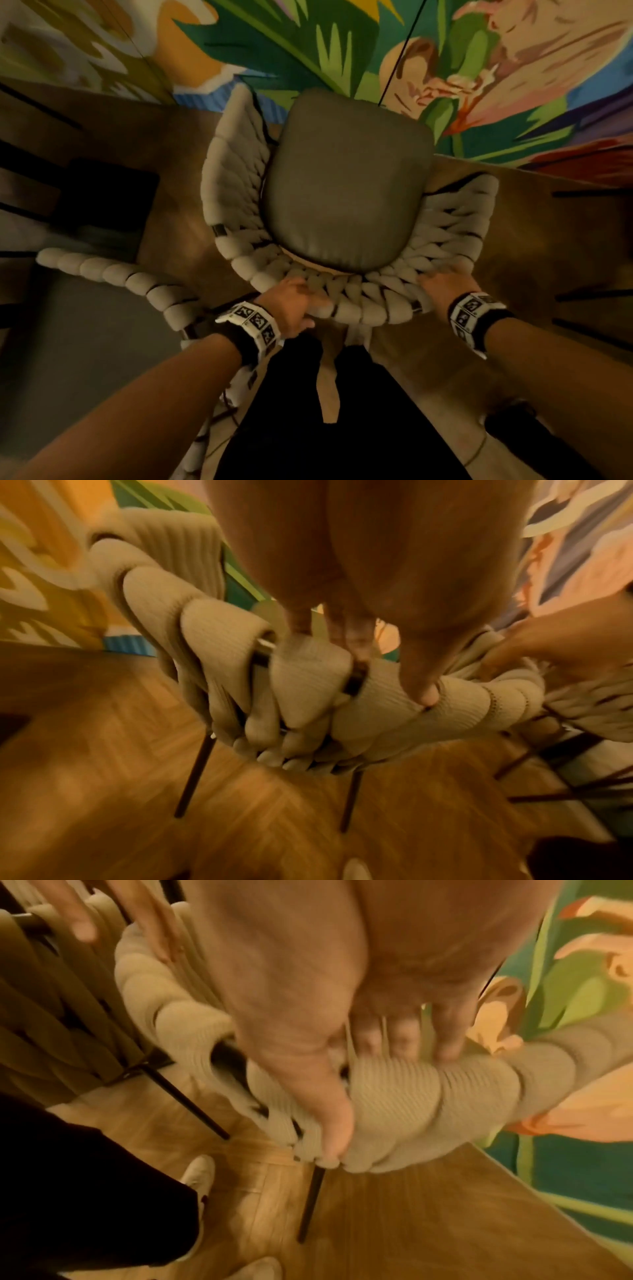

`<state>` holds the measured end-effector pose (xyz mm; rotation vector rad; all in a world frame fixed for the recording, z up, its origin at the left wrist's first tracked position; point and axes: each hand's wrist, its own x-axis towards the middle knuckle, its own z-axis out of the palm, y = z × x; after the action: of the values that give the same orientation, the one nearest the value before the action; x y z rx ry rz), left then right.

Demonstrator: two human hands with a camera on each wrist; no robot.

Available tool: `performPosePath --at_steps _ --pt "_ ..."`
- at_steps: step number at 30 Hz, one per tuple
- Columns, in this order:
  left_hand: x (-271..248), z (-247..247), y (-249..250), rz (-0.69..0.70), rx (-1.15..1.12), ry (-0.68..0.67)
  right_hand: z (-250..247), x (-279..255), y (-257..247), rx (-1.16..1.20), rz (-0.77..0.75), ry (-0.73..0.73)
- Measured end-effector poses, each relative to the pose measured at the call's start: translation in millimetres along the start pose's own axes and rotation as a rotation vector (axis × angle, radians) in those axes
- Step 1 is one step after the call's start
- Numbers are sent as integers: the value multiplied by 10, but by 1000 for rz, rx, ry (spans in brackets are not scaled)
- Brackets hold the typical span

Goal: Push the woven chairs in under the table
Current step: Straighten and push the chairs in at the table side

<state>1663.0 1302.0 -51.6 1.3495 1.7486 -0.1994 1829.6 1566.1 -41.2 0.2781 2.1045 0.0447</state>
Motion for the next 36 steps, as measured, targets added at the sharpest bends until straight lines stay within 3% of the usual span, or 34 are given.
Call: performPosePath --at_steps 3,5,7,11,18,27,30,36 --pt "-23 7 -5 -16 34 -9 57 -120 64 21 -57 -36" --pt "-77 -31 -174 -188 161 30 203 -147 -52 26 -117 -50" --pt "-115 -80 -362 -320 230 -44 348 -139 -153 52 -141 -23" --pt "-74 -109 -465 -339 283 -129 463 -36 -162 62 -176 15" --pt "-77 32 -308 -410 235 -44 227 124 117 -56 -228 34" --pt "-9 145 -202 -563 -46 55 -820 869 478 -415 -238 213" --pt "31 112 -300 -613 -164 97 -1279 1191 470 -491 -251 196" --pt "84 -43 -558 -716 -317 241 -2129 1748 336 -636 -293 334"
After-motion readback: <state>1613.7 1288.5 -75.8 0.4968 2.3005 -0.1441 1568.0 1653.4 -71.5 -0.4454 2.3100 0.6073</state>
